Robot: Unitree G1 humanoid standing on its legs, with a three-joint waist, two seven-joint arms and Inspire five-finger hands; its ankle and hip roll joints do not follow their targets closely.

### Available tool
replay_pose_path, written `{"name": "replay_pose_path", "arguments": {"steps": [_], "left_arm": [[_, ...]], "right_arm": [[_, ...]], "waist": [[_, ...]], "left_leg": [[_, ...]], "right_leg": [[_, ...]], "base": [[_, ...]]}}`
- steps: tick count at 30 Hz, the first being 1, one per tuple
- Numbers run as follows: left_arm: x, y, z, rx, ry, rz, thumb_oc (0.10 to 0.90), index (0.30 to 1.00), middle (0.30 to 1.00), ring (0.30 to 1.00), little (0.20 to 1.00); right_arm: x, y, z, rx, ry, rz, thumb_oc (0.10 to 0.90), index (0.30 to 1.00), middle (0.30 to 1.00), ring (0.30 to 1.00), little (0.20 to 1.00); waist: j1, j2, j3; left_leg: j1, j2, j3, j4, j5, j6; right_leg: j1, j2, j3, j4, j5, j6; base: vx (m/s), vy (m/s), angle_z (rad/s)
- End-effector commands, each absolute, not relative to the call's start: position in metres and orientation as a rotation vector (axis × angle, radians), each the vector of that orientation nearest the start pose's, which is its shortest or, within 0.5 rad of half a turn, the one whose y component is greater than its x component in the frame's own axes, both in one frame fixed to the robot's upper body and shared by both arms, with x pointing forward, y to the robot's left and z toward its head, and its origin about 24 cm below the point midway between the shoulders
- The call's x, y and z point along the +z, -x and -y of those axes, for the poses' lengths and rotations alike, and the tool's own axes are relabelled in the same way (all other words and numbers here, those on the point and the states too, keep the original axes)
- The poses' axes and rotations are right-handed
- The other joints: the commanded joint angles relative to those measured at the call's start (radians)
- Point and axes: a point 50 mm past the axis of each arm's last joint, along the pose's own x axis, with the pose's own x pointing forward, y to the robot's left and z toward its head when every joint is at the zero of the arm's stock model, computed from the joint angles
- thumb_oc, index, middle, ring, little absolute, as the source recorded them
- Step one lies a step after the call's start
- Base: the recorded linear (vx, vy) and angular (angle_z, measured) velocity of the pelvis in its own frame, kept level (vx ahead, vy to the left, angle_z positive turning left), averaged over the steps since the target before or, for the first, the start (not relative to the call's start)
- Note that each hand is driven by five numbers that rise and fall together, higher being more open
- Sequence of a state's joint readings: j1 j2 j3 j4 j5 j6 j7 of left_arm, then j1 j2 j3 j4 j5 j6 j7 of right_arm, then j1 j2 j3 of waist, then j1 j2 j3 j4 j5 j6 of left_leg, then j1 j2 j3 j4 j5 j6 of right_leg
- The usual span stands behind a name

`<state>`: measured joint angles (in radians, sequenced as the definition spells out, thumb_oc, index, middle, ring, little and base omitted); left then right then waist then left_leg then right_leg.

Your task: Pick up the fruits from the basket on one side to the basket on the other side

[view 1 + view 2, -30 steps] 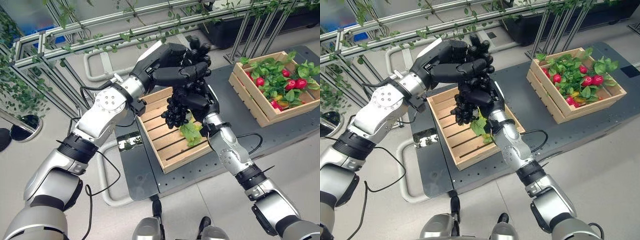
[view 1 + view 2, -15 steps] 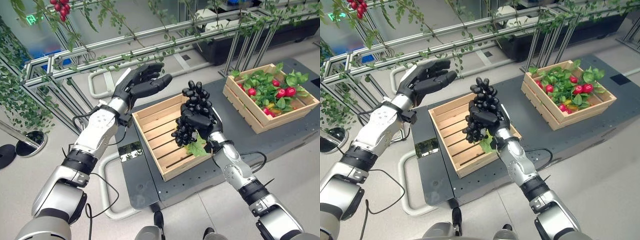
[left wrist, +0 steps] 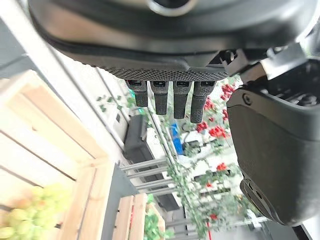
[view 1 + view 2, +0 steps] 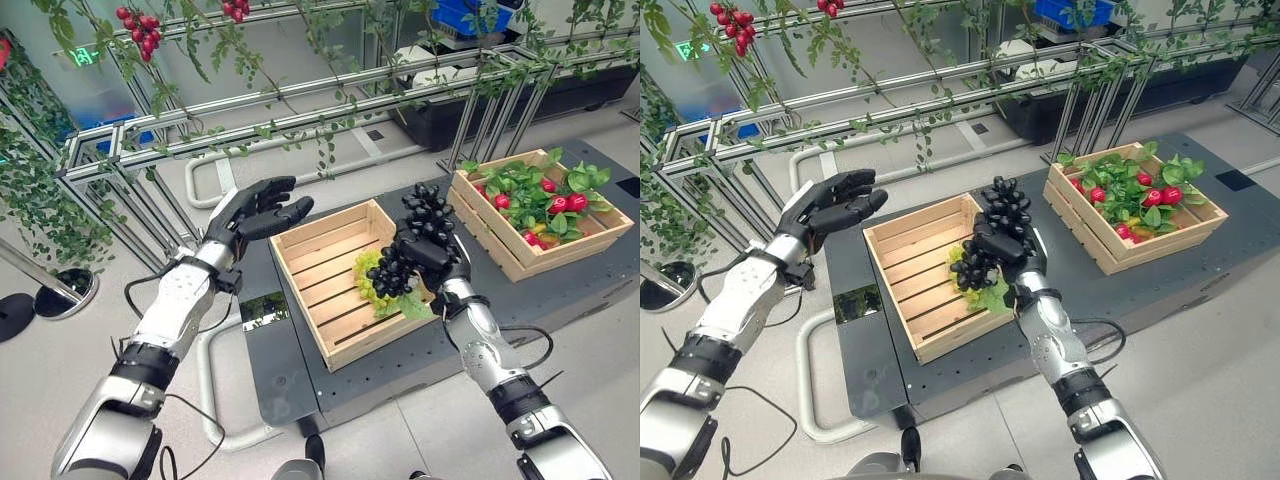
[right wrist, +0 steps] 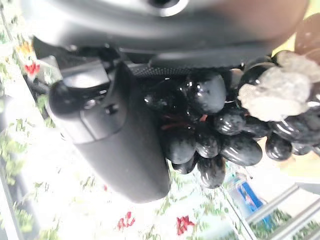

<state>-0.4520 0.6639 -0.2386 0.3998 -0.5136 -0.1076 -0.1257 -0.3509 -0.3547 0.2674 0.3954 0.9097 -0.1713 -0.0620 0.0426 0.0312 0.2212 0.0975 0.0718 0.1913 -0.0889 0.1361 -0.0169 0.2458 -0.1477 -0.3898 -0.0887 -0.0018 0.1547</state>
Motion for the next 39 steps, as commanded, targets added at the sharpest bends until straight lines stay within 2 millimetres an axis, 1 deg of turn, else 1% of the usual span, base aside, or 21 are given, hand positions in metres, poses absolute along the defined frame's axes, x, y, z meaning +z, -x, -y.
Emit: {"name": "replay_pose_path", "arguments": {"steps": [1, 3, 5, 10, 13, 17, 19, 22, 26, 28, 29, 30, 31, 32, 33, 34, 35, 36, 37, 38, 39], "left_arm": [[0.155, -0.333, -0.249, -0.13, -0.163, 0.322, 0.8, 0.9, 0.9, 0.9, 0.9], [0.152, -0.329, -0.248, -0.124, -0.121, 0.327, 0.8, 0.9, 0.9, 0.9, 0.9], [0.139, -0.324, -0.242, -0.118, -0.083, 0.312, 0.8, 0.9, 0.9, 0.9, 0.9], [0.125, -0.319, -0.234, -0.142, 0.006, 0.289, 0.8, 0.9, 0.9, 0.9, 0.9], [0.116, -0.31, -0.221, -0.209, 0.115, 0.314, 0.8, 0.9, 0.9, 0.9, 0.9], [0.109, -0.295, -0.21, -0.283, 0.148, 0.341, 0.8, 0.9, 0.9, 0.9, 0.9], [0.105, -0.291, -0.208, -0.306, 0.146, 0.334, 0.8, 0.9, 0.9, 0.9, 0.9], [0.091, -0.281, -0.207, -0.319, 0.158, 0.293, 0.8, 0.9, 0.9, 0.9, 0.9], [0.066, -0.263, -0.211, -0.252, 0.304, 0.211, 0.8, 0.9, 0.9, 0.9, 0.9], [0.055, -0.256, -0.216, -0.196, 0.362, 0.178, 0.8, 0.9, 0.9, 0.9, 0.9], [0.049, -0.251, -0.22, -0.152, 0.39, 0.168, 0.8, 0.9, 0.9, 0.9, 0.9], [0.047, -0.249, -0.222, -0.129, 0.407, 0.162, 0.8, 0.9, 0.9, 0.9, 0.9], [0.044, -0.249, -0.223, -0.1, 0.424, 0.158, 0.8, 0.9, 0.9, 0.9, 0.9], [0.042, -0.249, -0.224, -0.09, 0.413, 0.154, 0.8, 0.9, 0.9, 0.9, 0.9], [0.037, -0.248, -0.224, -0.071, 0.396, 0.143, 0.8, 0.9, 0.9, 0.9, 0.9], [0.035, -0.247, -0.223, -0.066, 0.395, 0.141, 0.8, 0.9, 0.9, 0.9, 0.9], [0.036, -0.247, -0.22, -0.075, 0.391, 0.155, 0.8, 0.9, 0.9, 0.9, 0.9], [0.04, -0.248, -0.215, -0.103, 0.383, 0.18, 0.8, 0.9, 0.9, 0.9, 0.9], [0.042, -0.249, -0.214, -0.116, 0.373, 0.194, 0.8, 0.9, 0.9, 0.9, 0.9], [0.047, -0.25, -0.213, -0.13, 0.345, 0.229, 0.8, 0.9, 0.9, 0.9, 0.9], [0.051, -0.249, -0.215, -0.136, 0.332, 0.262, 0.8, 0.9, 0.9, 0.9, 0.9]], "right_arm": [[0.092, -0.322, 0.189, 0.04, -0.475, 0.245, 0.4, 0.3, 0.3, 0.3, 0.3], [0.09, -0.321, 0.192, 0.032, -0.473, 0.24, 0.4, 0.3, 0.3, 0.3, 0.3], [0.085, -0.317, 0.194, 0.018, -0.474, 0.231, 0.4, 0.3, 0.3, 0.3, 0.3], [0.081, -0.315, 0.198, 0.005, -0.481, 0.219, 0.4, 0.3, 0.3, 0.3, 0.3], [0.076, -0.311, 0.199, -0.002, -0.485, 0.213, 0.4, 0.3, 0.3, 0.3, 0.3], [0.068, -0.301, 0.202, -0.006, -0.478, 0.208, 0.4, 0.3, 0.3, 0.3, 0.3], [0.067, -0.299, 0.204, -0.007, -0.471, 0.209, 0.4, 0.3, 0.3, 0.3, 0.3], [0.066, -0.292, 0.208, 0.001, -0.463, 0.22, 0.4, 0.3, 0.3, 0.3, 0.3], [0.066, -0.277, 0.211, 0.0, -0.47, 0.27, 0.4, 0.3, 0.3, 0.3, 0.3], [0.07, -0.274, 0.21, 0.012, -0.488, 0.302, 0.4, 0.3, 0.3, 0.3, 0.3], [0.076, -0.273, 0.208, 0.038, -0.487, 0.33, 0.4, 0.3, 0.3, 0.3, 0.3], [0.079, -0.273, 0.207, 0.051, -0.486, 0.345, 0.4, 0.3, 0.3, 0.3, 0.3], [0.087, -0.275, 0.206, 0.078, -0.483, 0.381, 0.4, 0.3, 0.3, 0.3, 0.3], [0.093, -0.279, 0.205, 0.093, -0.48, 0.403, 0.4, 0.3, 0.3, 0.3, 0.3], [0.1, -0.286, 0.204, 0.115, -0.47, 0.421, 0.4, 0.3, 0.3, 0.3, 0.3], [0.104, -0.289, 0.202, 0.118, -0.464, 0.426, 0.4, 0.3, 0.3, 0.3, 0.3], [0.115, -0.295, 0.201, 0.122, -0.454, 0.44, 0.4, 0.3, 0.3, 0.3, 0.3], [0.127, -0.302, 0.202, 0.122, -0.434, 0.466, 0.4, 0.3, 0.3, 0.3, 0.3], [0.133, -0.305, 0.203, 0.12, -0.421, 0.48, 0.4, 0.3, 0.3, 0.3, 0.3], [0.143, -0.309, 0.204, 0.127, -0.398, 0.506, 0.4, 0.3, 0.3, 0.3, 0.3], [0.148, -0.308, 0.205, 0.141, -0.378, 0.526, 0.4, 0.3, 0.3, 0.3, 0.3]], "waist": [[0.023, 0.005, -0.172], [0.025, 0.003, -0.17], [0.028, -0.001, -0.167], [0.031, -0.006, -0.167], [0.034, -0.011, -0.166], [0.037, -0.015, -0.162], [0.036, -0.016, -0.159], [0.037, -0.02, -0.153], [0.035, -0.029, -0.14], [0.032, -0.03, -0.127], [0.032, -0.033, -0.107], [0.032, -0.033, -0.098], [0.033, -0.034, -0.072], [0.036, -0.034, -0.056], [0.041, -0.033, -0.041], [0.044, -0.031, -0.039], [0.052, -0.029, -0.034], [0.062, -0.033, -0.03], [0.068, -0.036, -0.029], [0.074, -0.048, -0.025], [0.073, -0.059, -0.024]], "left_leg": [[0.069, 0.017, -0.027, 0.002, -0.19, -0.058], [0.07, 0.017, -0.029, 0.002, -0.19, -0.058], [0.071, 0.017, -0.032, 0.002, -0.192, -0.056], [0.074, 0.014, -0.038, 0.002, -0.197, -0.054], [0.076, 0.012, -0.041, 0.002, -0.203, -0.05], [0.078, 0.011, -0.041, 0.002, -0.207, -0.045], [0.079, 0.011, -0.039, 0.002, -0.21, -0.044], [0.083, 0.01, -0.034, 0.002, -0.214, -0.04], [0.102, 0.014, -0.009, 0.002, -0.214, -0.031], [0.114, 0.023, -0.001, 0.002, -0.203, -0.03], [0.098, 0.03, -0.005, 0.04, -0.205, -0.033], [0.087, 0.033, -0.009, 0.061, -0.209, -0.035], [0.058, 0.044, -0.022, 0.107, -0.218, -0.043], [0.046, 0.053, -0.025, 0.122, -0.217, -0.051], [0.049, 0.065, -0.02, 0.105, -0.203, -0.061], [0.054, 0.069, -0.018, 0.062, -0.175, -0.07], [0.047, 0.071, -0.021, 0.002, -0.116, -0.089], [0.01, 0.065, -0.029, 0.002, -0.095, -0.1], [0.0, 0.059, -0.031, 0.002, -0.09, -0.102], [-0.02, 0.032, -0.042, 0.097, -0.125, -0.093], [-0.034, 0.01, -0.04, 0.225, -0.167, -0.079]], "right_leg": [[-0.008, -0.005, -0.031, 0.001, -0.052, -0.043], [-0.007, -0.005, -0.032, 0.001, -0.053, -0.044], [-0.005, -0.004, -0.032, 0.001, -0.053, -0.044], [-0.002, -0.004, -0.032, 0.001, -0.055, -0.043], [-0.002, -0.005, -0.029, 0.001, -0.055, -0.043], [-0.006, -0.006, -0.026, 0.001, -0.052, -0.042], [-0.007, -0.005, -0.023, 0.001, -0.052, -0.043], [-0.009, -0.005, -0.019, 0.001, -0.05, -0.043], [0.003, -0.001, -0.022, 0.001, -0.045, -0.048], [-0.008, 0.004, -0.018, 0.055, -0.071, -0.059], [-0.032, 0.004, -0.009, 0.11, -0.092, -0.07], [-0.041, 0.005, -0.006, 0.128, -0.1, -0.075], [-0.062, 0.016, 0.0, 0.175, -0.131, -0.095], [-0.071, 0.023, -0.001, 0.189, -0.141, -0.107], [-0.071, 0.032, -0.009, 0.183, -0.139, -0.115], [-0.064, 0.04, -0.013, 0.16, -0.129, -0.114], [-0.045, 0.056, -0.011, 0.11, -0.105, -0.113], [-0.034, 0.062, -0.015, 0.072, -0.085, -0.113], [-0.031, 0.063, -0.019, 0.054, -0.076, -0.114], [-0.038, 0.053, -0.024, 0.033, -0.053, -0.11], [-0.052, 0.041, -0.017, 0.024, -0.038, -0.11]], "base": [[0.0, 0.0, 0.0], [0.0, 0.0, 0.0], [0.0, 0.0, 0.0], [0.0, 0.0, 0.0], [0.01, -0.013, 0.02], [0.0, 0.0, 0.0], [0.0, 0.0, 0.0], [0.0, 0.0, 0.0], [-0.03, -0.086, -0.03], [-0.06, -0.159, -0.03], [-0.11, -0.17, -0.02], [-0.19, -0.251, -0.02], [-0.19, -0.249, 0.0], [-0.22, -0.319, 0.06], [-0.16, -0.242, 0.09], [-0.18, -0.23, 0.11], [-0.24, -0.16, 0.07], [-0.27, -0.137, 0.06], [-0.33, -0.087, 0.05], [-0.32, -0.02, 0.1], [-0.36, 0.032, 0.09]]}}
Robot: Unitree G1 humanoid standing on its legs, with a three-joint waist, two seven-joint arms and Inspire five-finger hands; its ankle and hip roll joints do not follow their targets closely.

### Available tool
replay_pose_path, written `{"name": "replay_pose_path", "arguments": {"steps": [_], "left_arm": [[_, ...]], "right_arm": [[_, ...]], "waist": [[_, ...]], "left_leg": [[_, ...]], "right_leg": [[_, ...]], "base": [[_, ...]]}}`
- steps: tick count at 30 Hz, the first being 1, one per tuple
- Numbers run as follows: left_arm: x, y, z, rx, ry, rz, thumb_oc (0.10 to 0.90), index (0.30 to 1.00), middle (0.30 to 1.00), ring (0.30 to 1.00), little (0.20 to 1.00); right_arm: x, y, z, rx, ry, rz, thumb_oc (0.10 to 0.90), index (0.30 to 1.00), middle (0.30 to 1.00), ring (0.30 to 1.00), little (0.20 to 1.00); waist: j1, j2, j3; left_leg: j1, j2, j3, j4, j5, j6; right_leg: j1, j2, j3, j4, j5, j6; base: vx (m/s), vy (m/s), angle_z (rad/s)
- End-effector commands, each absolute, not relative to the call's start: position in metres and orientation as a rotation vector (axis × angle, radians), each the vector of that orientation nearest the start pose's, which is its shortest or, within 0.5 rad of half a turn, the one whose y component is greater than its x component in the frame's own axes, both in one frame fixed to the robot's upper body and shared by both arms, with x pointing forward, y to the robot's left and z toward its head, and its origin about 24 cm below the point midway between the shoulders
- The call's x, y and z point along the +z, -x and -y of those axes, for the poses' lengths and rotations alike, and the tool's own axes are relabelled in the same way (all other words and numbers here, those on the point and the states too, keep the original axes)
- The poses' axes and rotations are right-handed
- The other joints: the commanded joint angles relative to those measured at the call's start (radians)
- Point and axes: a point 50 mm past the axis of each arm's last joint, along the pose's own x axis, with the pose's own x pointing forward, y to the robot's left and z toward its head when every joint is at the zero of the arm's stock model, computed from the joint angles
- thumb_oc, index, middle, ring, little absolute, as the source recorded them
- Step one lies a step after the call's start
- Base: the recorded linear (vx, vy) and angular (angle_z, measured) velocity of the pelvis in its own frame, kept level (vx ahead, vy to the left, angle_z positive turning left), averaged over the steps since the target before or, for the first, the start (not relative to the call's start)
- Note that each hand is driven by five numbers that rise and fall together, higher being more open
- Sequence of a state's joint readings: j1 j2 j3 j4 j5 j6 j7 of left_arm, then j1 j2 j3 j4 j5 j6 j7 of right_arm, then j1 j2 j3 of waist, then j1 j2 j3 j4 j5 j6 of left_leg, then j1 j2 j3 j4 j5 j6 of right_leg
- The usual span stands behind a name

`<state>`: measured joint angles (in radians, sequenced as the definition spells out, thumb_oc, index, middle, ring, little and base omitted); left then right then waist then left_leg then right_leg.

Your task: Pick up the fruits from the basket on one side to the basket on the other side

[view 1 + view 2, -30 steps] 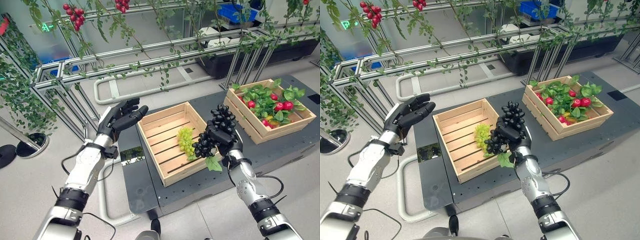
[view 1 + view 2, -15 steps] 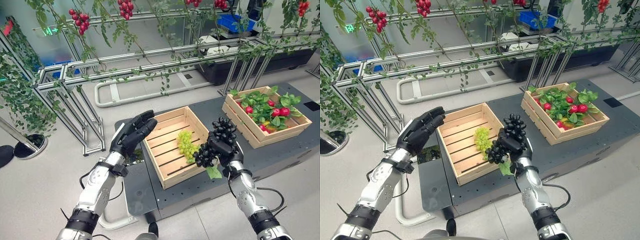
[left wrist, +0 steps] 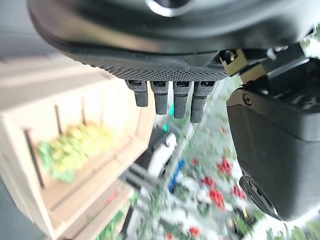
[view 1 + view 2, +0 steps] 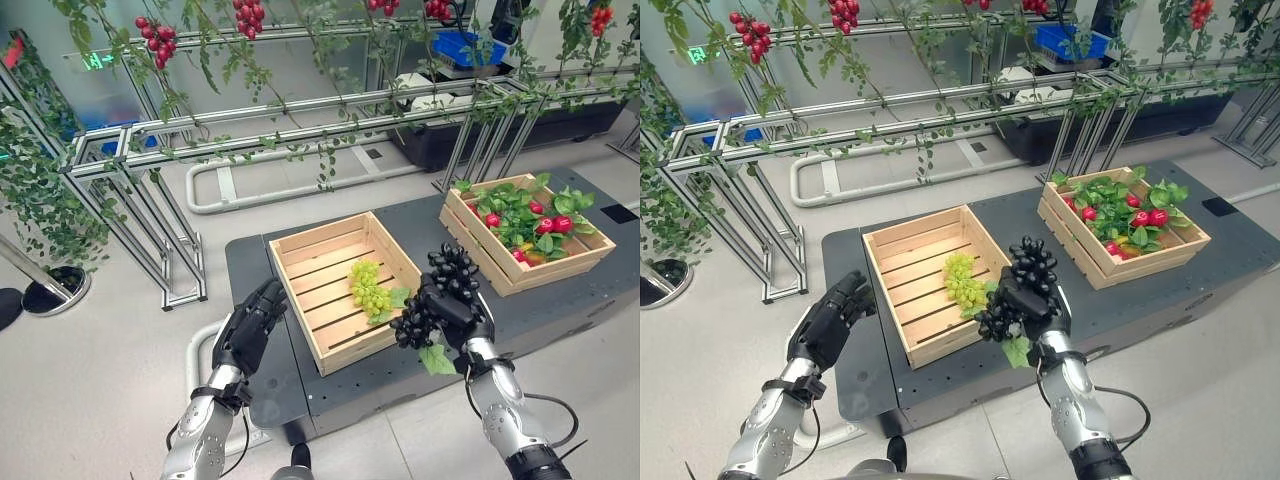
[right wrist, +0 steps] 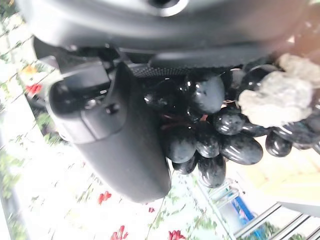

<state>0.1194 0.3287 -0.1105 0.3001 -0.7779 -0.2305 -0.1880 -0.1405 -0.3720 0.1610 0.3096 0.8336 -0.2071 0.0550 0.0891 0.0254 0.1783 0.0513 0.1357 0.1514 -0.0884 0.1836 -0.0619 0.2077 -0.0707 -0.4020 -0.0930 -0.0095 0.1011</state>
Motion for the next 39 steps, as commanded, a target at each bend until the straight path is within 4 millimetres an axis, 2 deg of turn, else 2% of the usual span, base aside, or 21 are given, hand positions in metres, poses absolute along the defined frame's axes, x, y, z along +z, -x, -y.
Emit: {"name": "replay_pose_path", "arguments": {"steps": [1, 2, 4, 5, 6, 7, 9, 10, 13, 14, 15, 20, 24, 28, 30, 31, 33, 34, 35, 38, 39], "left_arm": [[0.055, -0.248, -0.218, -0.135, 0.326, 0.289, 0.8, 0.9, 0.9, 0.9, 0.9], [0.059, -0.247, -0.22, -0.125, 0.317, 0.314, 0.8, 0.9, 0.9, 0.9, 0.9], [0.06, -0.246, -0.221, -0.116, 0.324, 0.332, 0.8, 0.9, 0.9, 0.9, 0.9], [0.061, -0.25, -0.218, -0.101, 0.331, 0.332, 0.8, 0.9, 0.9, 0.9, 0.9], [0.061, -0.251, -0.218, -0.096, 0.332, 0.328, 0.8, 0.9, 0.9, 0.9, 0.9], [0.063, -0.262, -0.214, -0.085, 0.34, 0.317, 0.8, 0.9, 0.9, 0.9, 0.9], [0.074, -0.275, -0.205, -0.106, 0.346, 0.347, 0.8, 0.9, 0.9, 0.9, 0.9], [0.074, -0.275, -0.205, -0.106, 0.345, 0.347, 0.8, 0.9, 0.9, 0.9, 0.9], [0.07, -0.267, -0.206, -0.104, 0.328, 0.36, 0.8, 0.9, 0.9, 0.9, 0.9], [0.068, -0.266, -0.207, -0.099, 0.326, 0.356, 0.8, 0.9, 0.9, 0.9, 0.9], [0.065, -0.265, -0.211, -0.083, 0.322, 0.34, 0.8, 0.9, 0.9, 0.9, 0.9], [0.066, -0.266, -0.213, -0.089, 0.296, 0.338, 0.8, 0.9, 0.9, 0.9, 0.9], [0.069, -0.265, -0.208, -0.122, 0.258, 0.356, 0.8, 0.9, 0.9, 0.9, 0.9], [0.077, -0.268, -0.203, -0.15, 0.263, 0.375, 0.8, 0.9, 0.9, 0.9, 0.9], [0.079, -0.27, -0.197, -0.167, 0.25, 0.365, 0.8, 0.9, 0.9, 0.9, 0.9], [0.077, -0.271, -0.194, -0.162, 0.252, 0.343, 0.8, 0.9, 0.9, 0.9, 0.9], [0.073, -0.269, -0.196, -0.169, 0.283, 0.334, 0.8, 0.9, 0.9, 0.9, 0.9], [0.07, -0.266, -0.196, -0.157, 0.311, 0.329, 0.8, 0.9, 0.9, 0.9, 0.9], [0.067, -0.264, -0.196, -0.144, 0.327, 0.321, 0.8, 0.9, 0.9, 0.9, 0.9], [0.058, -0.258, -0.203, -0.076, 0.362, 0.303, 0.8, 0.9, 0.9, 0.9, 0.9], [0.056, -0.256, -0.206, -0.049, 0.368, 0.3, 0.8, 0.9, 0.9, 0.9, 0.9]], "right_arm": [[0.149, -0.306, 0.207, 0.156, -0.367, 0.538, 0.4, 0.3, 0.3, 0.3, 0.3], [0.146, -0.301, 0.211, 0.173, -0.365, 0.544, 0.4, 0.3, 0.3, 0.3, 0.3], [0.139, -0.296, 0.214, 0.183, -0.359, 0.548, 0.4, 0.3, 0.3, 0.3, 0.3], [0.135, -0.295, 0.209, 0.18, -0.36, 0.55, 0.4, 0.3, 0.3, 0.3, 0.3], [0.135, -0.295, 0.208, 0.175, -0.362, 0.547, 0.4, 0.3, 0.3, 0.3, 0.3], [0.134, -0.297, 0.205, 0.144, -0.397, 0.539, 0.4, 0.3, 0.3, 0.3, 0.3], [0.144, -0.308, 0.197, 0.141, -0.445, 0.544, 0.4, 0.3, 0.3, 0.3, 0.3], [0.145, -0.308, 0.197, 0.141, -0.445, 0.545, 0.4, 0.3, 0.3, 0.3, 0.3], [0.145, -0.31, 0.188, 0.176, -0.444, 0.545, 0.4, 0.3, 0.3, 0.3, 0.3], [0.144, -0.31, 0.188, 0.178, -0.445, 0.542, 0.4, 0.3, 0.3, 0.3, 0.3], [0.141, -0.309, 0.187, 0.183, -0.45, 0.54, 0.4, 0.3, 0.3, 0.3, 0.3], [0.14, -0.31, 0.188, 0.167, -0.46, 0.534, 0.4, 0.3, 0.3, 0.3, 0.3], [0.134, -0.306, 0.194, 0.139, -0.467, 0.515, 0.4, 0.3, 0.3, 0.3, 0.3], [0.118, -0.295, 0.205, 0.098, -0.476, 0.478, 0.4, 0.3, 0.3, 0.3, 0.3], [0.112, -0.289, 0.205, 0.084, -0.496, 0.475, 0.4, 0.3, 0.3, 0.3, 0.3], [0.103, -0.276, 0.207, 0.066, -0.521, 0.471, 0.4, 0.3, 0.3, 0.3, 0.3], [0.1, -0.267, 0.212, 0.042, -0.541, 0.468, 0.4, 0.3, 0.3, 0.3, 0.3], [0.098, -0.262, 0.214, 0.032, -0.549, 0.47, 0.4, 0.3, 0.3, 0.3, 0.3], [0.096, -0.26, 0.215, 0.026, -0.549, 0.466, 0.4, 0.3, 0.3, 0.3, 0.3], [0.091, -0.26, 0.211, 0.039, -0.563, 0.45, 0.4, 0.3, 0.3, 0.3, 0.3], [0.088, -0.26, 0.207, 0.053, -0.567, 0.441, 0.4, 0.3, 0.3, 0.3, 0.3]], "waist": [[0.026, -0.062, 0.019], [0.023, -0.064, 0.017], [0.014, -0.053, 0.013], [-0.01, -0.028, 0.007], [-0.015, -0.024, 0.007], [-0.028, -0.015, 0.006], [-0.028, -0.016, 0.011], [-0.029, -0.017, 0.01], [-0.017, -0.004, 0.0], [-0.017, 0.002, -0.004], [-0.018, -0.002, -0.01], [-0.013, -0.006, -0.021], [-0.021, -0.002, -0.018], [-0.039, 0.007, 0.004], [-0.058, 0.008, 0.021], [-0.098, 0.01, 0.034], [-0.123, 0.008, 0.031], [-0.132, 0.014, 0.027], [-0.136, 0.015, 0.025], [-0.127, 0.006, 0.017], [-0.121, 0.001, 0.013]], "left_leg": [[-0.01, -0.067, -0.004, 0.374, -0.25, -0.021], [-0.036, -0.089, -0.021, 0.511, -0.289, 0.001], [-0.029, -0.112, -0.033, 0.509, -0.332, 0.02], [0.054, -0.13, -0.033, 0.282, -0.375, 0.031], [0.079, -0.13, -0.03, 0.235, -0.376, 0.033], [0.109, -0.163, -0.067, 0.132, -0.352, 0.052], [0.115, -0.182, -0.101, 0.077, -0.342, 0.063], [0.112, -0.183, -0.101, 0.077, -0.339, 0.063], [0.138, -0.195, -0.075, 0.041, -0.351, 0.09], [0.149, -0.189, -0.078, 0.037, -0.362, 0.089], [0.146, -0.201, -0.06, 0.033, -0.351, 0.1], [0.151, -0.207, -0.046, 0.031, -0.352, 0.108], [0.161, -0.198, -0.021, 0.039, -0.368, 0.109], [0.156, -0.202, 0.016, 0.014, -0.332, 0.11], [0.159, -0.206, 0.018, 0.001, -0.321, 0.114], [0.154, -0.21, 0.005, 0.001, -0.324, 0.134], [0.134, -0.209, 0.009, 0.001, -0.309, 0.145], [0.125, -0.204, 0.022, 0.001, -0.305, 0.15], [0.131, -0.205, 0.021, 0.001, -0.315, 0.151], [0.125, -0.209, 0.064, 0.003, -0.309, 0.151], [0.113, -0.209, 0.086, 0.019, -0.312, 0.149]], "right_leg": [[-0.029, -0.043, 0.006, 0.028, -0.025, -0.063], [-0.05, -0.044, 0.02, 0.041, -0.022, -0.07], [-0.077, -0.036, 0.033, 0.073, -0.03, -0.072], [-0.108, -0.019, 0.046, 0.12, -0.049, -0.061], [-0.11, -0.016, 0.047, 0.125, -0.052, -0.059], [-0.141, -0.011, 0.051, 0.122, -0.03, -0.044], [-0.182, -0.012, 0.059, 0.096, 0.007, -0.02], [-0.184, -0.013, 0.058, 0.094, 0.009, -0.02], [-0.207, -0.026, 0.055, 0.02, 0.082, 0.018], [-0.2, -0.02, 0.063, 0.018, 0.074, 0.027], [-0.212, -0.029, 0.063, 0.006, 0.102, 0.032], [-0.23, -0.044, 0.067, 0.006, 0.131, 0.043], [-0.244, -0.058, 0.061, 0.006, 0.143, 0.065], [-0.31, -0.083, 0.042, 0.006, 0.157, 0.081], [-0.328, -0.084, 0.058, 0.006, 0.194, 0.086], [-0.362, -0.073, 0.139, 0.192, 0.204, 0.077], [-0.39, -0.054, 0.181, 0.348, 0.159, 0.045], [-0.377, -0.061, 0.169, 0.514, 0.091, 0.02], [-0.35, -0.061, 0.167, 0.595, 0.043, 0.021], [-0.302, -0.065, 0.14, 0.706, -0.035, 0.009], [-0.274, -0.067, 0.129, 0.689, -0.048, 0.009]], "base": [[-0.33, 0.107, -0.03], [-0.23, 0.103, -0.18], [-0.24, 0.195, -0.21], [-0.25, 0.25, -0.02], [-0.36, 0.263, 0.07], [-0.29, 0.146, 0.06], [-0.37, 0.113, 0.02], [-0.38, 0.113, -0.08], [-0.23, 0.115, -0.16], [-0.16, 0.079, -0.39], [-0.15, 0.065, -0.38], [-0.13, 0.059, -0.07], [-0.1, 0.124, -0.03], [-0.16, 0.21, -0.34], [-0.16, 0.138, -0.46], [-0.26, 0.127, -0.32], [-0.26, 0.074, -0.31], [-0.12, 0.051, -0.18], [-0.08, 0.035, -0.03], [-0.05, -0.026, -0.2], [-0.03, -0.132, -0.45]]}}
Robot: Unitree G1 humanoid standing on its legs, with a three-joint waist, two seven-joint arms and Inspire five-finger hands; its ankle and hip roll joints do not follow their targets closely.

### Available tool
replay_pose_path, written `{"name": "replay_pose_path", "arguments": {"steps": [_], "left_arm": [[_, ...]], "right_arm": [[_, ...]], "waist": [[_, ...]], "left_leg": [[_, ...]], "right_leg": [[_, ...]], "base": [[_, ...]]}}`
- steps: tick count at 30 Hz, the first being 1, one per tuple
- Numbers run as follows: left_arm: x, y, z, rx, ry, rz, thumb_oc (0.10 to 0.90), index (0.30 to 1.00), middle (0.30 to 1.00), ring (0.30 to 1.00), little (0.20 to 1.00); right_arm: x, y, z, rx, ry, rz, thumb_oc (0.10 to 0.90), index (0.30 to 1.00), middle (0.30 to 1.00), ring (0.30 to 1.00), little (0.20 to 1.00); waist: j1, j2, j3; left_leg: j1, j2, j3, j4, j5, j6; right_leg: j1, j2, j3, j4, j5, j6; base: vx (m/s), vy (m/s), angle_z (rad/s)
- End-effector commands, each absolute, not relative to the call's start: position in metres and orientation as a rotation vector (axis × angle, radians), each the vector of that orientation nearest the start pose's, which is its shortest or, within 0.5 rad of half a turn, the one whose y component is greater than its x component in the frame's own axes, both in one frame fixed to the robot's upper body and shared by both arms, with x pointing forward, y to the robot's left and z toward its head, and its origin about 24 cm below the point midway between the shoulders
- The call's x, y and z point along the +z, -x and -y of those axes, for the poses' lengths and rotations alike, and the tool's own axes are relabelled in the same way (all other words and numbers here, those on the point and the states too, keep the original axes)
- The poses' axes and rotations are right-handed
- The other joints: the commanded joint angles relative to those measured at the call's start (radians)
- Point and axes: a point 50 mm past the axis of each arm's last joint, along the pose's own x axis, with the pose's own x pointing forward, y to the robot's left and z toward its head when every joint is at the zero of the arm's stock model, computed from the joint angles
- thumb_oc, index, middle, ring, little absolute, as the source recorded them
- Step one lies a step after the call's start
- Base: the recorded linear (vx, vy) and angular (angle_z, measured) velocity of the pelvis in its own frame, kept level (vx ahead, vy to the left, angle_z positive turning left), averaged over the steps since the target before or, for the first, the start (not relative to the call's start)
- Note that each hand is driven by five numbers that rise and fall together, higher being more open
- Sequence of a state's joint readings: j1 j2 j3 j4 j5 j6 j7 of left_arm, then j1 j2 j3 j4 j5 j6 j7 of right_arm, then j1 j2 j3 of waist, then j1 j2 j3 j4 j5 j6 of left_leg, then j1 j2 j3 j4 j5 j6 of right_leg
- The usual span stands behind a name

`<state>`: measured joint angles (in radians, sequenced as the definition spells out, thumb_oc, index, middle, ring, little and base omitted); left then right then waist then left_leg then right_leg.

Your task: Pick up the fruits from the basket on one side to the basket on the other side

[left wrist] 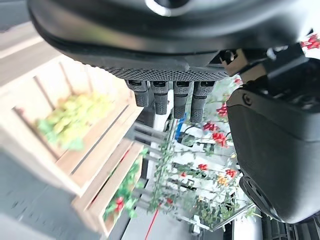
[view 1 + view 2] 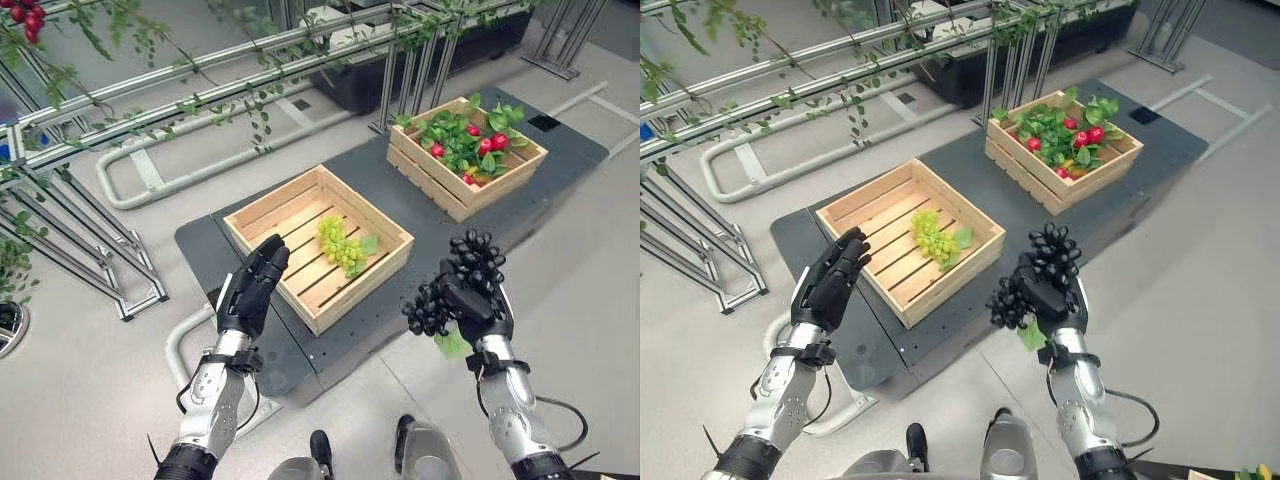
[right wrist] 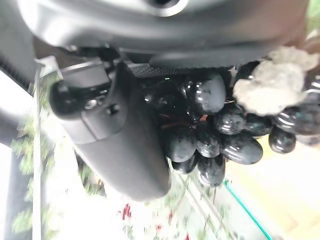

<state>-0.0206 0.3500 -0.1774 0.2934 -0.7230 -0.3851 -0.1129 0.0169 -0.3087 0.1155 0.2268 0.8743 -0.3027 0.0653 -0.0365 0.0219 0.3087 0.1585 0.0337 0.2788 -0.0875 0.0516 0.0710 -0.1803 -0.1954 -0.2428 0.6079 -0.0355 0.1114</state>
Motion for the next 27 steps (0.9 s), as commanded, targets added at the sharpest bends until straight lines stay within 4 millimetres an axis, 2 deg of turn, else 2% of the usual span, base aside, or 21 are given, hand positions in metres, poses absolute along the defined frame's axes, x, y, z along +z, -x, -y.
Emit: {"name": "replay_pose_path", "arguments": {"steps": [1, 2, 3, 4, 6, 10, 16, 21, 22, 23, 24, 25, 26, 27], "left_arm": [[0.05, -0.251, -0.212, 0.004, 0.384, 0.292, 0.8, 0.9, 0.9, 0.9, 0.9], [0.049, -0.248, -0.216, 0.03, 0.381, 0.296, 0.8, 0.9, 0.9, 0.9, 0.9], [0.048, -0.246, -0.22, 0.053, 0.375, 0.298, 0.8, 0.9, 0.9, 0.9, 0.9], [0.047, -0.246, -0.221, 0.056, 0.375, 0.297, 0.8, 0.9, 0.9, 0.9, 0.9], [0.053, -0.252, -0.216, 0.061, 0.406, 0.322, 0.8, 0.9, 0.9, 0.9, 0.9], [0.059, -0.259, -0.2, 0.013, 0.39, 0.337, 0.8, 0.9, 0.9, 0.9, 0.9], [0.052, -0.254, -0.2, 0.005, 0.422, 0.304, 0.8, 0.9, 0.9, 0.9, 0.9], [0.04, -0.253, -0.196, -0.006, 0.334, 0.237, 0.8, 0.9, 0.9, 0.9, 0.9], [0.038, -0.252, -0.194, -0.008, 0.274, 0.217, 0.8, 0.9, 0.9, 0.9, 0.9], [0.037, -0.252, -0.194, -0.009, 0.239, 0.206, 0.8, 0.9, 0.9, 0.9, 0.9], [0.034, -0.251, -0.194, -0.01, 0.209, 0.186, 0.8, 0.9, 0.9, 0.9, 0.9], [0.032, -0.249, -0.195, -0.005, 0.196, 0.166, 0.8, 0.9, 0.9, 0.9, 0.9], [0.031, -0.248, -0.196, 0.005, 0.192, 0.163, 0.8, 0.9, 0.9, 0.9, 0.9], [0.024, -0.241, -0.202, 0.073, 0.172, 0.143, 0.8, 0.9, 0.9, 0.9, 0.9]], "right_arm": [[0.084, -0.26, 0.199, 0.068, -0.581, 0.423, 0.4, 0.3, 0.3, 0.3, 0.3], [0.081, -0.26, 0.195, 0.081, -0.59, 0.413, 0.4, 0.3, 0.3, 0.3, 0.3], [0.076, -0.262, 0.193, 0.087, -0.596, 0.394, 0.4, 0.3, 0.3, 0.3, 0.3], [0.075, -0.262, 0.193, 0.086, -0.597, 0.391, 0.4, 0.3, 0.3, 0.3, 0.3], [0.077, -0.27, 0.191, 0.093, -0.592, 0.384, 0.4, 0.3, 0.3, 0.3, 0.3], [0.073, -0.272, 0.194, 0.061, -0.583, 0.36, 0.4, 0.3, 0.3, 0.3, 0.3], [0.058, -0.26, 0.193, 0.042, -0.608, 0.314, 0.4, 0.3, 0.3, 0.3, 0.3], [0.037, -0.253, 0.187, -0.021, -0.584, 0.212, 0.4, 0.3, 0.3, 0.3, 0.3], [0.029, -0.25, 0.185, -0.039, -0.587, 0.167, 0.4, 0.3, 0.3, 0.3, 0.3], [0.023, -0.248, 0.185, -0.042, -0.596, 0.138, 0.4, 0.3, 0.3, 0.3, 0.3], [0.017, -0.245, 0.184, -0.043, -0.602, 0.103, 0.4, 0.3, 0.3, 0.3, 0.3], [0.012, -0.244, 0.183, -0.035, -0.598, 0.074, 0.4, 0.3, 0.3, 0.3, 0.3], [0.01, -0.244, 0.182, -0.025, -0.598, 0.061, 0.4, 0.3, 0.3, 0.3, 0.3], [0.002, -0.243, 0.173, 0.047, -0.597, -0.008, 0.4, 0.3, 0.3, 0.3, 0.3]], "waist": [[0.023, -0.009, -0.133], [0.042, -0.018, -0.15], [0.066, -0.023, -0.175], [0.069, -0.023, -0.177], [0.058, -0.027, -0.174], [0.046, -0.034, -0.18], [0.028, -0.036, -0.2], [0.006, -0.034, -0.216], [-0.002, -0.036, -0.216], [-0.002, -0.049, -0.207], [0.004, -0.061, -0.191], [0.011, -0.065, -0.177], [0.016, -0.069, -0.172], [0.038, -0.064, -0.156]], "left_leg": [[-0.022, -0.102, 0.003, 0.044, -0.185, 0.009], [-0.044, -0.094, 0.028, 0.06, -0.183, -0.003], [-0.065, -0.069, 0.071, 0.066, -0.172, -0.031], [-0.066, -0.066, 0.076, 0.066, -0.17, -0.034], [-0.089, -0.042, 0.089, 0.061, -0.139, -0.062], [-0.11, -0.039, 0.099, 0.041, -0.118, -0.072], [-0.084, -0.052, 0.082, 0.0, -0.111, -0.067], [-0.06, -0.06, 0.066, 0.0, -0.127, -0.062], [-0.053, -0.067, 0.06, 0.021, -0.136, -0.06], [-0.09, -0.061, 0.053, 0.138, -0.163, -0.066], [-0.147, -0.05, 0.019, 0.271, -0.174, -0.081], [-0.187, -0.046, -0.035, 0.348, -0.166, -0.094], [-0.207, -0.05, -0.063, 0.37, -0.155, -0.087], [-0.225, -0.088, -0.23, 0.37, -0.147, -0.077]], "right_leg": [[0.203, 0.058, -0.066, -0.101, -0.05, -0.002], [0.289, 0.061, -0.103, -0.251, -0.076, -0.013], [0.379, 0.08, -0.152, -0.487, -0.106, -0.033], [0.388, 0.084, -0.154, -0.51, -0.105, -0.034], [0.384, 0.113, -0.096, -0.604, -0.088, -0.036], [0.403, 0.136, -0.084, -0.671, -0.073, -0.052], [0.388, 0.161, -0.076, -0.685, -0.066, -0.065], [0.358, 0.181, -0.054, -0.687, -0.057, -0.071], [0.349, 0.191, -0.025, -0.678, -0.061, -0.08], [0.345, 0.185, -0.008, -0.662, -0.062, -0.091], [0.343, 0.178, 0.014, -0.645, -0.057, -0.102], [0.341, 0.177, 0.039, -0.637, -0.05, -0.109], [0.33, 0.174, 0.052, -0.636, -0.037, -0.114], [0.316, 0.174, 0.143, -0.614, -0.027, -0.111]], "base": [[-0.04, -0.221, -0.48], [-0.09, -0.36, -0.6], [-0.08, -0.28, -0.56], [-0.12, -0.269, -0.96], [-0.15, -0.161, -1.21], [-0.11, -0.107, -0.61], [-0.04, -0.068, -0.28], [-0.06, -0.044, 0.02], [-0.07, -0.027, 0.03], [-0.1, -0.048, 0.02], [-0.08, -0.041, -0.09], [-0.09, -0.017, -0.19], [-0.08, 0.135, -0.46], [-0.06, 0.18, -0.77]]}}
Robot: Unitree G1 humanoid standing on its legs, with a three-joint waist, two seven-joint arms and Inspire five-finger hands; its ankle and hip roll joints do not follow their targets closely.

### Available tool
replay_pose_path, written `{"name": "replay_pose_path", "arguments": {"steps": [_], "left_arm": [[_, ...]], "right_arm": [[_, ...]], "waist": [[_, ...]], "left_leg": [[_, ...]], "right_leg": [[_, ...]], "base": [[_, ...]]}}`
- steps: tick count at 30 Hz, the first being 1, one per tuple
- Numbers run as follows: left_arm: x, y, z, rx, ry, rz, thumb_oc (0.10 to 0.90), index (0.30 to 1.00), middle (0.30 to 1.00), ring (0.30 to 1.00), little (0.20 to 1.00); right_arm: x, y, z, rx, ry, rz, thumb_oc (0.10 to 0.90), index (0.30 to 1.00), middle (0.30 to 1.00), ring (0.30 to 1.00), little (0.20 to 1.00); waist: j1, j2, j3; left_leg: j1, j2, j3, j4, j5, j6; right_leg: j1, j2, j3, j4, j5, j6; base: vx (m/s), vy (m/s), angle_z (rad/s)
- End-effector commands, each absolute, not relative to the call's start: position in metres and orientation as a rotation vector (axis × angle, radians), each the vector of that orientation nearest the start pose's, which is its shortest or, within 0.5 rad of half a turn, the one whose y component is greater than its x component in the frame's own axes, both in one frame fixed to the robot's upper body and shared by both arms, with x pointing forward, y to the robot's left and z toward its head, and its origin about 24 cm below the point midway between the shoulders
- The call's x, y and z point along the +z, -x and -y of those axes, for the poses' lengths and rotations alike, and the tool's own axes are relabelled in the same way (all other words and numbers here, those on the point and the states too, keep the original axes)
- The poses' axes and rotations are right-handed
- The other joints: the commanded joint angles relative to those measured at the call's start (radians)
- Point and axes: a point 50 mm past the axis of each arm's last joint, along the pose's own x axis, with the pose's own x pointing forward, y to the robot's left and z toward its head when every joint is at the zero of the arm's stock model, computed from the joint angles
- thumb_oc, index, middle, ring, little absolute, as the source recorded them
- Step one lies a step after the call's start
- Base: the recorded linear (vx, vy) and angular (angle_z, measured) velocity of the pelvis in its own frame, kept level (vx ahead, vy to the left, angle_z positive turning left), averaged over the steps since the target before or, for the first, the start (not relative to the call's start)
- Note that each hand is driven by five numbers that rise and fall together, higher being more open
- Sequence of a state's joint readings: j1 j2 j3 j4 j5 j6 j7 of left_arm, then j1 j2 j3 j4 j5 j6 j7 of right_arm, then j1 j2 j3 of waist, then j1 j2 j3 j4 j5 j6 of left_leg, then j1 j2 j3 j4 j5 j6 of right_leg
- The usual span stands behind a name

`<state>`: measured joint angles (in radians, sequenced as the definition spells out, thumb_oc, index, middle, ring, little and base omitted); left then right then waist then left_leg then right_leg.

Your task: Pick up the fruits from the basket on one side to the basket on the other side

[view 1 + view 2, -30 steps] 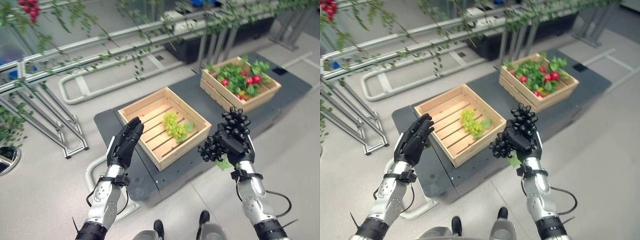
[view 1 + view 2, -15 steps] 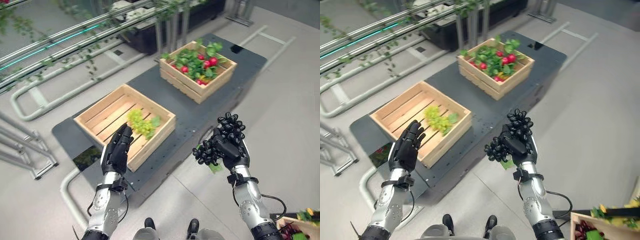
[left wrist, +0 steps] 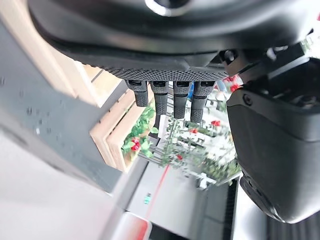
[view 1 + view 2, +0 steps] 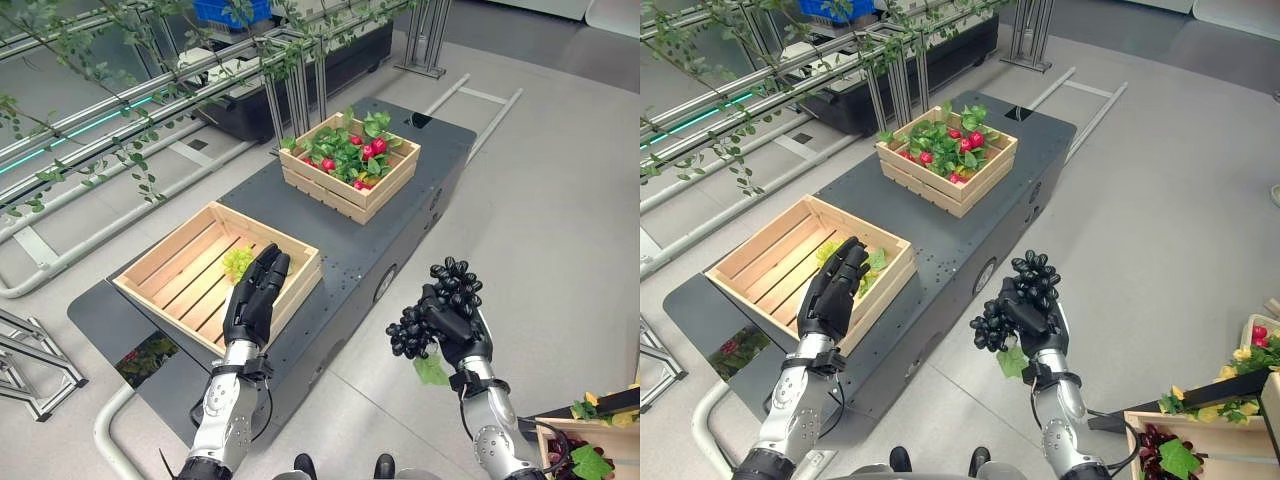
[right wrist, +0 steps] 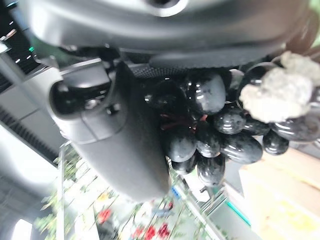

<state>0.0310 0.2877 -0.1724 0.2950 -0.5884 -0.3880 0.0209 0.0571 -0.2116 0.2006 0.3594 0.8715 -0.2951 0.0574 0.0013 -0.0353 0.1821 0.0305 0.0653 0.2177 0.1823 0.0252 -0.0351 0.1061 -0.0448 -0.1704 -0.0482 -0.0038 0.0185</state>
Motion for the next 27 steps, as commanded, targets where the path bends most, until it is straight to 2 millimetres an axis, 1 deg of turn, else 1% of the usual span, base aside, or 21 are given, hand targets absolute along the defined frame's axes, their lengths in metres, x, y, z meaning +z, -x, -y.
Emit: {"name": "replay_pose_path", "arguments": {"steps": [1, 2, 3, 4, 5, 6, 8, 9, 10, 12, 13, 14, 16, 18, 22, 27], "left_arm": [[0.022, -0.239, -0.203, 0.084, 0.163, 0.137, 0.8, 0.9, 0.9, 0.9, 0.9], [0.022, -0.236, -0.205, 0.094, 0.154, 0.142, 0.8, 0.9, 0.9, 0.9, 0.9], [0.028, -0.238, -0.209, 0.085, 0.165, 0.167, 0.8, 0.9, 0.9, 0.9, 0.9], [0.026, -0.243, -0.209, 0.049, 0.167, 0.136, 0.8, 0.9, 0.9, 0.9, 0.9], [0.025, -0.245, -0.209, 0.045, 0.17, 0.133, 0.8, 0.9, 0.9, 0.9, 0.9], [0.024, -0.25, -0.207, 0.025, 0.211, 0.118, 0.8, 0.9, 0.9, 0.9, 0.9], [0.024, -0.257, -0.199, 0.002, 0.208, 0.123, 0.8, 0.9, 0.9, 0.9, 0.9], [0.022, -0.262, -0.193, -0.021, 0.19, 0.112, 0.8, 0.9, 0.9, 0.9, 0.9], [0.019, -0.264, -0.191, -0.026, 0.211, 0.084, 0.8, 0.9, 0.9, 0.9, 0.9], [0.011, -0.262, -0.19, -0.01, 0.213, 0.042, 0.8, 0.9, 0.9, 0.9, 0.9], [0.005, -0.258, -0.19, -0.003, 0.203, 0.002, 0.8, 0.9, 0.9, 0.9, 0.9], [0.002, -0.256, -0.19, -0.006, 0.203, -0.012, 0.8, 0.9, 0.9, 0.9, 0.9], [-0.006, -0.249, -0.187, -0.04, 0.213, -0.062, 0.8, 0.9, 0.9, 0.9, 0.9], [-0.012, -0.243, -0.182, -0.07, 0.182, -0.11, 0.8, 0.9, 0.9, 0.9, 0.9], [-0.015, -0.241, -0.176, -0.124, 0.141, -0.131, 0.8, 0.9, 0.9, 0.9, 0.9], [-0.019, -0.24, -0.173, -0.147, 0.111, -0.181, 0.8, 0.9, 0.9, 0.9, 0.9]], "right_arm": [[0.0, -0.243, 0.171, 0.063, -0.594, -0.021, 0.4, 0.3, 0.3, 0.3, 0.3], [0.001, -0.247, 0.165, 0.1, -0.59, -0.031, 0.4, 0.3, 0.3, 0.3, 0.3], [0.004, -0.253, 0.159, 0.134, -0.579, -0.013, 0.4, 0.3, 0.3, 0.3, 0.3], [0.001, -0.254, 0.159, 0.088, -0.577, -0.029, 0.4, 0.3, 0.3, 0.3, 0.3], [0.001, -0.254, 0.16, 0.081, -0.582, -0.03, 0.4, 0.3, 0.3, 0.3, 0.3], [0.0, -0.253, 0.161, 0.063, -0.615, -0.04, 0.4, 0.3, 0.3, 0.3, 0.3], [-0.004, -0.251, 0.157, 0.073, -0.63, -0.039, 0.4, 0.3, 0.3, 0.3, 0.3], [-0.009, -0.251, 0.159, 0.072, -0.625, -0.049, 0.4, 0.3, 0.3, 0.3, 0.3], [-0.012, -0.251, 0.161, 0.062, -0.619, -0.066, 0.4, 0.3, 0.3, 0.3, 0.3], [-0.018, -0.249, 0.161, 0.041, -0.625, -0.107, 0.4, 0.3, 0.3, 0.3, 0.3], [-0.023, -0.247, 0.163, 0.01, -0.636, -0.139, 0.4, 0.3, 0.3, 0.3, 0.3], [-0.025, -0.245, 0.163, -0.001, -0.639, -0.153, 0.4, 0.3, 0.3, 0.3, 0.3], [-0.036, -0.237, 0.166, -0.047, -0.648, -0.194, 0.4, 0.3, 0.3, 0.3, 0.3], [-0.043, -0.232, 0.171, -0.1, -0.673, -0.215, 0.4, 0.3, 0.3, 0.3, 0.3], [-0.048, -0.229, 0.179, -0.175, -0.695, -0.227, 0.4, 0.3, 0.3, 0.3, 0.3], [-0.05, -0.228, 0.195, -0.285, -0.746, -0.198, 0.4, 0.3, 0.3, 0.3, 0.3]], "waist": [[0.007, -0.004, -0.027], [0.028, 0.005, -0.02], [0.044, 0.023, -0.009], [0.038, 0.041, 0.0], [0.036, 0.041, 0.001], [0.025, 0.044, 0.005], [0.015, 0.046, 0.007], [0.007, 0.049, 0.007], [-0.001, 0.051, 0.006], [-0.008, 0.052, -0.001], [-0.01, 0.051, -0.007], [-0.01, 0.05, -0.01], [-0.015, 0.045, -0.019], [-0.019, 0.041, -0.021], [-0.029, 0.039, -0.012], [-0.044, 0.034, 0.005]], "left_leg": [[-0.098, -0.127, -0.215, 0.08, -0.106, 0.031], [-0.077, -0.134, -0.346, -0.07, -0.077, 0.036], [-0.064, -0.141, -0.389, -0.123, -0.074, 0.052], [-0.057, -0.145, -0.357, -0.12, -0.087, 0.064], [-0.056, -0.144, -0.352, -0.118, -0.088, 0.064], [-0.048, -0.141, -0.341, -0.123, -0.088, 0.065], [-0.015, -0.143, -0.354, -0.19, -0.07, 0.073], [0.011, -0.135, -0.338, -0.215, -0.065, 0.074], [0.027, -0.134, -0.326, -0.221, -0.068, 0.076], [0.045, -0.135, -0.317, -0.226, -0.076, 0.081], [0.055, -0.134, -0.305, -0.231, -0.083, 0.086], [0.06, -0.134, -0.298, -0.234, -0.085, 0.088], [0.069, -0.133, -0.276, -0.24, -0.093, 0.097], [0.072, -0.132, -0.263, -0.24, -0.1, 0.105], [0.073, -0.127, -0.236, -0.248, -0.106, 0.114], [0.064, -0.126, -0.207, -0.249, -0.117, 0.123]], "right_leg": [[0.023, 0.027, 0.098, 0.052, -0.059, -0.017], [0.016, 0.038, 0.15, 0.081, -0.073, -0.015], [-0.005, 0.046, 0.182, 0.126, -0.107, -0.014], [-0.033, 0.043, 0.162, 0.185, -0.133, -0.006], [-0.035, 0.041, 0.16, 0.187, -0.134, -0.004], [-0.042, 0.034, 0.153, 0.19, -0.133, 0.003], [-0.054, 0.035, 0.158, 0.184, -0.121, 0.011], [-0.063, 0.035, 0.151, 0.185, -0.116, 0.015], [-0.065, 0.035, 0.154, 0.186, -0.112, 0.019], [-0.061, 0.032, 0.155, 0.185, -0.111, 0.025], [-0.055, 0.025, 0.146, 0.178, -0.109, 0.028], [-0.051, 0.023, 0.143, 0.173, -0.107, 0.03], [-0.044, 0.019, 0.14, 0.16, -0.101, 0.035], [-0.047, 0.017, 0.148, 0.153, -0.095, 0.04], [-0.061, 0.013, 0.156, 0.149, -0.082, 0.05], [-0.083, 0.018, 0.193, 0.116, -0.047, 0.064]], "base": [[-0.03, 0.264, -1.03], [-0.06, 0.256, -1.26], [-0.08, 0.369, -1.71], [-0.07, 0.291, -1.76], [-0.05, 0.234, -1.83], [-0.06, 0.133, -1.31], [-0.05, 0.159, -0.91], [0.02, 0.157, -0.44], [0.08, 0.172, -0.41], [0.09, 0.122, -0.48], [0.07, 0.087, -0.49], [0.09, 0.103, -0.43], [0.1, 0.099, -0.31], [0.08, 0.099, -0.14], [0.03, 0.091, -0.12], [0.01, 0.051, -0.19]]}}
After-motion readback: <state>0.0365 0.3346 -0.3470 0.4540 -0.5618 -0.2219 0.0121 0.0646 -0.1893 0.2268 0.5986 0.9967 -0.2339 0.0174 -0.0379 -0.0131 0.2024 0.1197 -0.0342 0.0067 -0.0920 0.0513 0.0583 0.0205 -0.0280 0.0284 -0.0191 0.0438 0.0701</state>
